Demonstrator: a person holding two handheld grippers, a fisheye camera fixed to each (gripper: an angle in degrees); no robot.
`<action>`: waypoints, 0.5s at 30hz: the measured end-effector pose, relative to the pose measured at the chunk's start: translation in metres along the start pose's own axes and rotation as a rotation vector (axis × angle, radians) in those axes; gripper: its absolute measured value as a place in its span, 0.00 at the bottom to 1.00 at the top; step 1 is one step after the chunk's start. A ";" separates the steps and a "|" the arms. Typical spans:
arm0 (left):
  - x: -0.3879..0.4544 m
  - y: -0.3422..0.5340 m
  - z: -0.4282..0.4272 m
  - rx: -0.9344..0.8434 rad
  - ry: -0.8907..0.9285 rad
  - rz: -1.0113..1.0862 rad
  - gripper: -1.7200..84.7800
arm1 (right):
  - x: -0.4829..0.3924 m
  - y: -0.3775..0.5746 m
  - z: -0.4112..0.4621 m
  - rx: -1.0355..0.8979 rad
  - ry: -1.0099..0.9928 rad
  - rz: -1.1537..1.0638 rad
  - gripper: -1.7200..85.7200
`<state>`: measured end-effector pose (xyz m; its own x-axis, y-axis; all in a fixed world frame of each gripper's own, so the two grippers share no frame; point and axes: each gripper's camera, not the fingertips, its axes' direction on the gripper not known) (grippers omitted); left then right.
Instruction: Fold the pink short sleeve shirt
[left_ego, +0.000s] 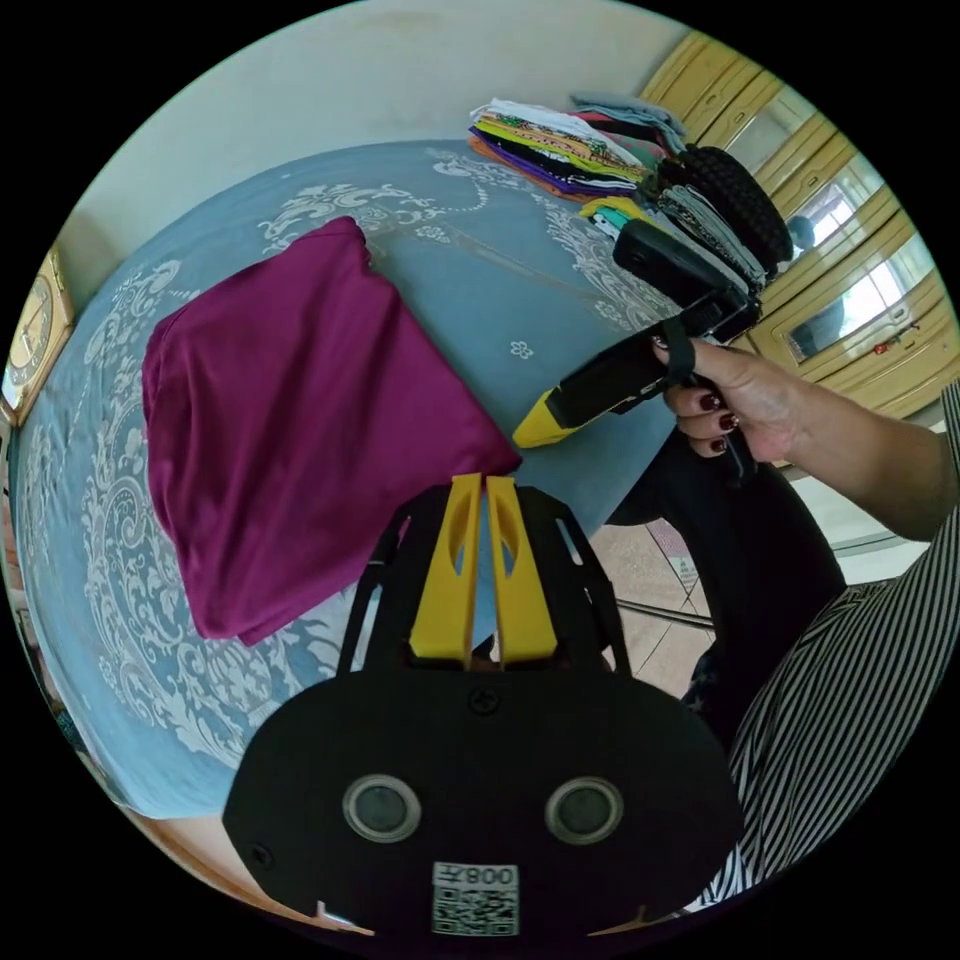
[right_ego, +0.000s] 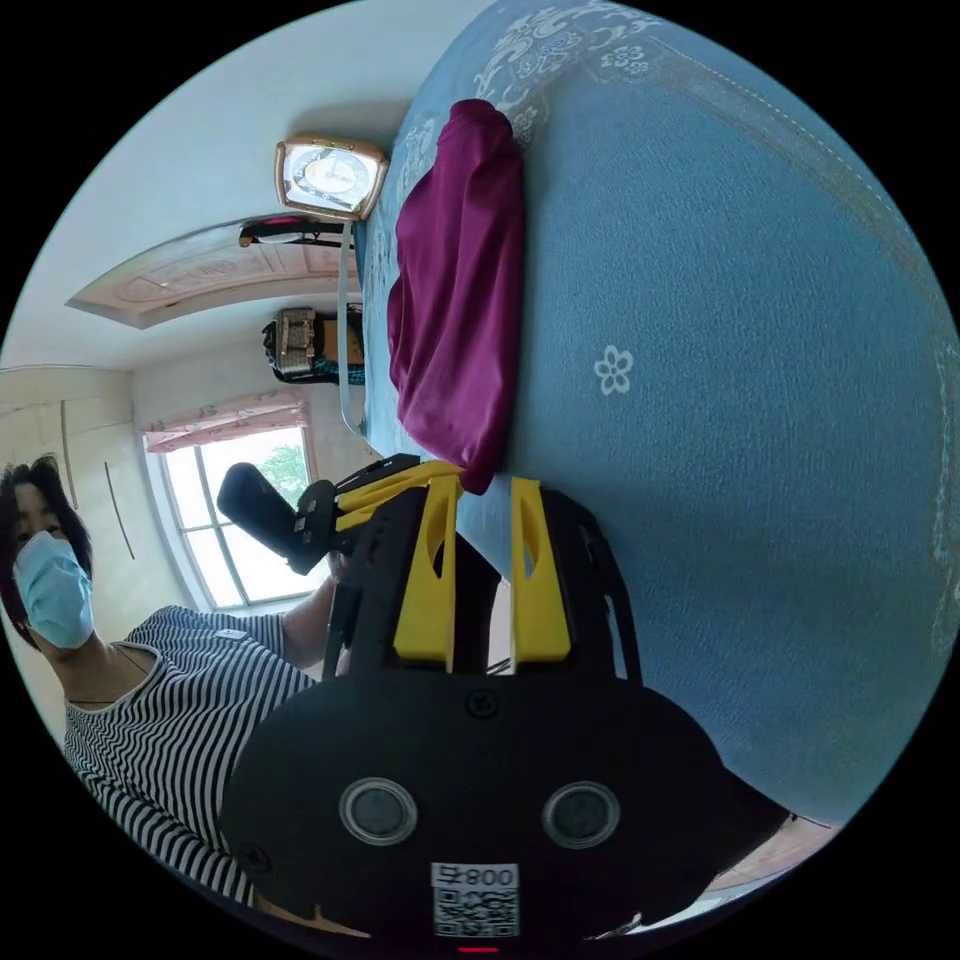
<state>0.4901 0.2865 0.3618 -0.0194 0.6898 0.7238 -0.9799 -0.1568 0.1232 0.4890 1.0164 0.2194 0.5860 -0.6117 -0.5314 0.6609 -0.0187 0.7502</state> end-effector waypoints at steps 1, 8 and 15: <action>0.002 0.004 -0.006 0.013 0.002 -0.001 0.03 | 0.007 0.004 0.000 0.008 -0.022 0.008 0.12; -0.006 0.027 -0.035 0.050 0.011 -0.008 0.03 | 0.032 0.020 0.010 -0.008 -0.068 0.028 0.12; -0.047 0.071 -0.079 0.070 0.020 -0.043 0.03 | 0.054 0.036 0.024 -0.006 -0.165 0.063 0.06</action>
<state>0.4061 0.2993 0.2829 0.0182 0.7109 0.7031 -0.9637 -0.1749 0.2017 0.5331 0.9636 0.2271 0.5416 -0.7330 -0.4115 0.6286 0.0281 0.7772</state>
